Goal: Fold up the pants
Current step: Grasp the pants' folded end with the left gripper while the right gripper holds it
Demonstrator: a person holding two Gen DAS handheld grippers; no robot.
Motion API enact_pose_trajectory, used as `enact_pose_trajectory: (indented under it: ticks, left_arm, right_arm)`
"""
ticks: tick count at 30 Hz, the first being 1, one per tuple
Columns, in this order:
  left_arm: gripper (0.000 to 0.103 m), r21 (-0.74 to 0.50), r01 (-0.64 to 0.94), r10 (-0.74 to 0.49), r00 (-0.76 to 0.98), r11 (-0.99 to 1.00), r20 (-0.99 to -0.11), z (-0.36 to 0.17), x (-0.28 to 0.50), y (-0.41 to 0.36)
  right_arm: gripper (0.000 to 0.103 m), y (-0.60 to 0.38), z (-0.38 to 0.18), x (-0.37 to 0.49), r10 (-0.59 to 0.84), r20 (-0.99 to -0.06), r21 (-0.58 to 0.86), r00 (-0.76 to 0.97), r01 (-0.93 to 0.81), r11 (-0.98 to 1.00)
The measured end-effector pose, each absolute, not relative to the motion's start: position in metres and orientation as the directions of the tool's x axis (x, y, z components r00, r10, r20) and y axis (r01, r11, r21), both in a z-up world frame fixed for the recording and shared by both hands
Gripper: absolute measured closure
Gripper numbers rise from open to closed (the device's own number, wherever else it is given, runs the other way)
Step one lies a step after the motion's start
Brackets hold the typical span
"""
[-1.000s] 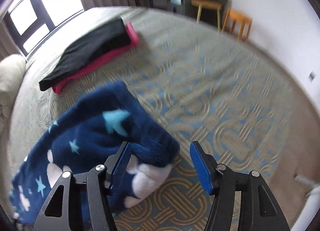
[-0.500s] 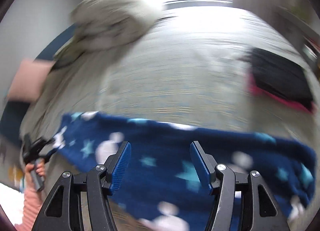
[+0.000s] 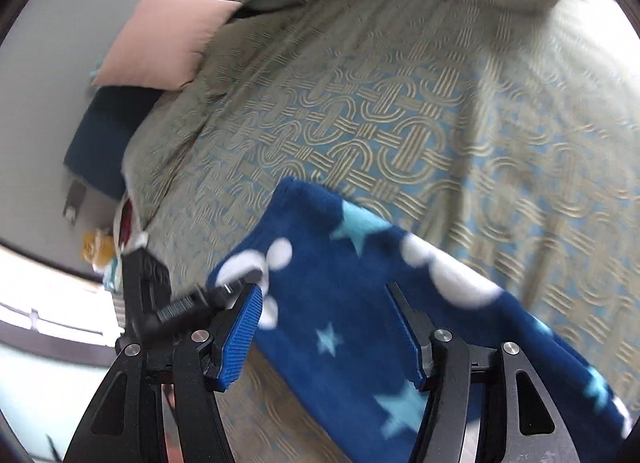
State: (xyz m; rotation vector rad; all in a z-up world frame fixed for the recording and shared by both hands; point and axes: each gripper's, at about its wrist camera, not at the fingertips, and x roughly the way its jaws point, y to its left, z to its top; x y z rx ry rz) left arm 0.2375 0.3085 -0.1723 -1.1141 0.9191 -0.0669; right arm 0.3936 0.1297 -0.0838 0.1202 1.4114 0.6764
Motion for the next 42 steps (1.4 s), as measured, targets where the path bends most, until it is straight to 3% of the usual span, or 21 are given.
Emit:
enact_pose_trajectory:
  ticks: [5, 12, 17, 26, 27, 28, 29, 42]
  left_arm:
    - [0.081, -0.661, -0.283, -0.346, 0.675, 0.695, -0.652, -0.138, 0.234, 0.282]
    - [0.081, -0.537, -0.106, -0.296, 0.737, 0.837, -0.607, -0.090, 0.227, 0.234]
    - [0.081, -0.395, -0.054, -0.232, 0.734, 0.917, -0.638, -0.082, 0.227, 0.206]
    - [0.080, -0.308, -0.002, -0.208, 0.735, 0.951, -0.645, -0.076, 0.219, 0.185]
    - [0.080, -0.302, -0.001, -0.204, 0.735, 0.953, -0.647, -0.075, 0.218, 0.184]
    - [0.080, -0.303, -0.003, -0.204, 0.733, 0.953, -0.649, -0.075, 0.218, 0.184]
    - [0.080, -0.308, -0.007, -0.205, 0.731, 0.951, -0.651, -0.075, 0.218, 0.185]
    - [0.080, -0.266, 0.014, -0.185, 0.753, 0.964, -0.632, -0.057, 0.220, 0.170]
  right_arm:
    - [0.040, 0.152, -0.102, 0.406, 0.490, -0.870, 0.479, -0.056, -0.332, 0.812]
    - [0.040, 0.176, -0.095, 0.415, 0.456, -0.882, 0.463, -0.114, -0.380, 0.800]
    - [0.040, 0.199, -0.080, 0.421, 0.433, -0.893, 0.441, -0.124, -0.431, 0.787]
    - [0.040, 0.237, -0.095, 0.400, 0.131, -0.989, 0.149, -0.074, -0.564, 0.812]
    - [0.049, 0.237, -0.098, 0.399, 0.109, -0.992, 0.127, -0.065, -0.565, 0.815]
    - [0.075, 0.237, -0.101, 0.399, 0.097, -0.994, 0.112, -0.058, -0.560, 0.821]
    - [0.087, 0.235, -0.103, 0.400, 0.084, -0.995, 0.101, -0.055, -0.552, 0.828]
    - [0.090, 0.168, -0.065, 0.406, 0.246, -0.969, 0.220, 0.003, -0.435, 0.873]
